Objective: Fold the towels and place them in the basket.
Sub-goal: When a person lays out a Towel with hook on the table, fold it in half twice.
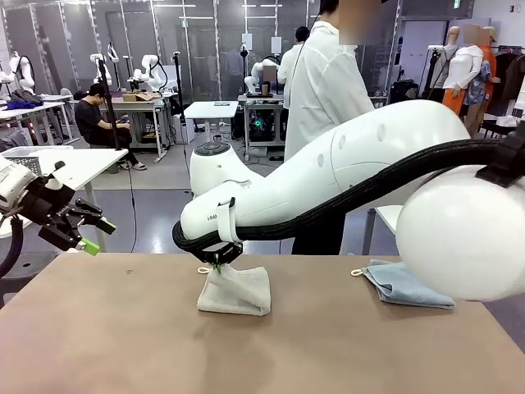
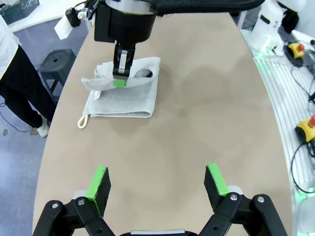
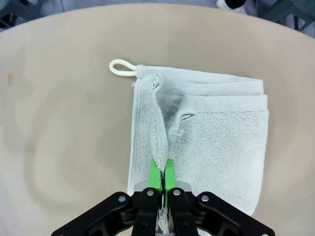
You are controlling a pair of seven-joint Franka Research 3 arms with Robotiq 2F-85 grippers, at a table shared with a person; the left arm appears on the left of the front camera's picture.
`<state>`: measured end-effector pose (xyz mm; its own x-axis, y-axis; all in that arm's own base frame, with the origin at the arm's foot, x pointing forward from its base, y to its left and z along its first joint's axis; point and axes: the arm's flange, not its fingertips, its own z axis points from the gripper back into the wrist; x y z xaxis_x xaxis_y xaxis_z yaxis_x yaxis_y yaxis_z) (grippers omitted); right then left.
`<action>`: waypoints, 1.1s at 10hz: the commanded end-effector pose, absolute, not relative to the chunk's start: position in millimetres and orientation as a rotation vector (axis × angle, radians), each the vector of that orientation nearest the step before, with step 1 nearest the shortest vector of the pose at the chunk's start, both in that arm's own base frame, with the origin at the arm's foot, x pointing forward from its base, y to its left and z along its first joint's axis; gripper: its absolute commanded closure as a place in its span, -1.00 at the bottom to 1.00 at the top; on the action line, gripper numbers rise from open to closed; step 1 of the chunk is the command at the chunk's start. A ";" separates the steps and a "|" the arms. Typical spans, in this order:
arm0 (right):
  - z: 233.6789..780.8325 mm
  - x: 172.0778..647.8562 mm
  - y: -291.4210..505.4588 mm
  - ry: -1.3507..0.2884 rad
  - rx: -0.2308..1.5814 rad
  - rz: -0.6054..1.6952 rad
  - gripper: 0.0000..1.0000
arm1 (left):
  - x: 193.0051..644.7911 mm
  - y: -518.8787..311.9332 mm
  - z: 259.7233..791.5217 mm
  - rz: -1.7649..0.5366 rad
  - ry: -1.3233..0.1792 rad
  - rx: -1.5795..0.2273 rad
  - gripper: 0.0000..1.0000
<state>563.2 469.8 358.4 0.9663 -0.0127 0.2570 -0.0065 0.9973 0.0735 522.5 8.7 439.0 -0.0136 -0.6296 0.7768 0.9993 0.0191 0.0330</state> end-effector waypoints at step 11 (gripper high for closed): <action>344.9 562.8 457.9 -0.219 0.176 -0.025 -0.63 | 521.3 9.3 440.4 -1.461 -0.719 -0.654 -0.92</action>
<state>570.8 475.7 338.6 0.9751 -0.0681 0.2109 0.0344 0.9866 0.1592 522.5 8.8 438.9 -0.0135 -0.6296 0.7768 0.9993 0.0193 0.0329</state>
